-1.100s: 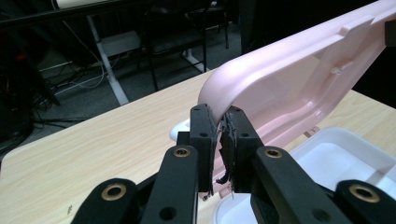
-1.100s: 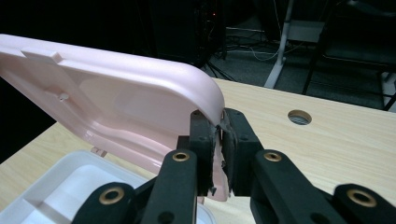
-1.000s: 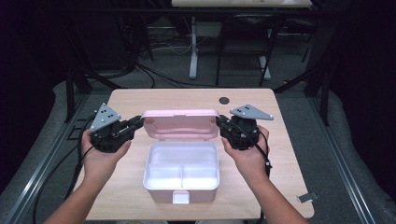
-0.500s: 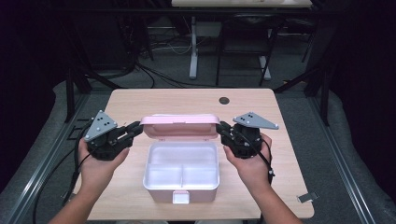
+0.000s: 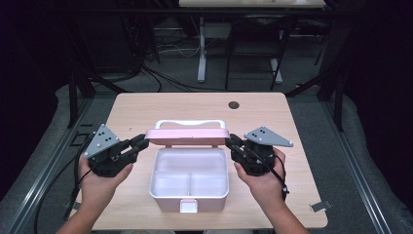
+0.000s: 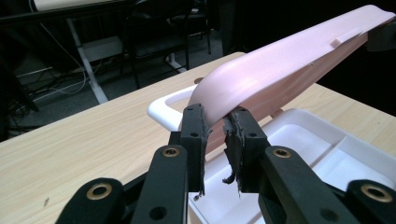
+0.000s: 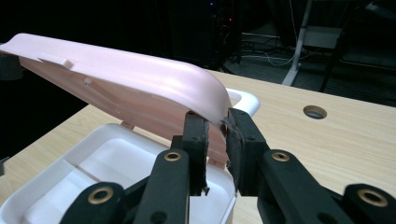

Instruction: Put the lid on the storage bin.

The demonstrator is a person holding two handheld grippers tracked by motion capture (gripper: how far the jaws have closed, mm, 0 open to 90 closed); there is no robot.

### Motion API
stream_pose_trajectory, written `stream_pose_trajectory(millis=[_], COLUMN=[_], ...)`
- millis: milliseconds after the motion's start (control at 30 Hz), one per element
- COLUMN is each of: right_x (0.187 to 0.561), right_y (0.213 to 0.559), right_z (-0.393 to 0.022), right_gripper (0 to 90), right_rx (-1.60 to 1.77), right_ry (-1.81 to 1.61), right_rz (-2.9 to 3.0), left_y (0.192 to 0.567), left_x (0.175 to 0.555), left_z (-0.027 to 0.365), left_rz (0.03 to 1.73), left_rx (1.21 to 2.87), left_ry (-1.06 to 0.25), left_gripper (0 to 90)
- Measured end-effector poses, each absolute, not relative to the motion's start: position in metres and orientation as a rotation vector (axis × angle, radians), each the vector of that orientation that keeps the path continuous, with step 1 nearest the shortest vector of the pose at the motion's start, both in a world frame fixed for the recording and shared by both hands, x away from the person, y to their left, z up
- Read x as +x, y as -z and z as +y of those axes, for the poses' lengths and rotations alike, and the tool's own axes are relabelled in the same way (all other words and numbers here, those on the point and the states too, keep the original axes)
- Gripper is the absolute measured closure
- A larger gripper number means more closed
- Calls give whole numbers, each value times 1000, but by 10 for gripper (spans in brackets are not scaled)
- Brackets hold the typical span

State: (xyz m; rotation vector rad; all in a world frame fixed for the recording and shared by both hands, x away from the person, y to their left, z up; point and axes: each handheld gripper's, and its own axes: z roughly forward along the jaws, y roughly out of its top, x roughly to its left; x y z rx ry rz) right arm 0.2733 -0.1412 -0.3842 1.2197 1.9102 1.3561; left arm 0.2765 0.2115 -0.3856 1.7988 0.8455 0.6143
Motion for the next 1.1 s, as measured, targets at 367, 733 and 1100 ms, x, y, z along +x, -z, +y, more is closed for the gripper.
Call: stream_pose_trajectory(millis=[367,733,1100], right_x=[261,245,232], right_y=[391,404,415], right_z=[-146,-151,-154], right_gripper=[769,768,770], right_rx=[1223,1217,1214], right_ry=[-1397,-1442,-1456], right_rz=[1928,1949,1972], left_y=[394,409,421], left_x=[267,253,242], left_z=[216,222,225], left_rz=[842,834,828], left_rx=[1789,1755,1769], left_ry=[-567,-523,-504], left_gripper=[751,746,746])
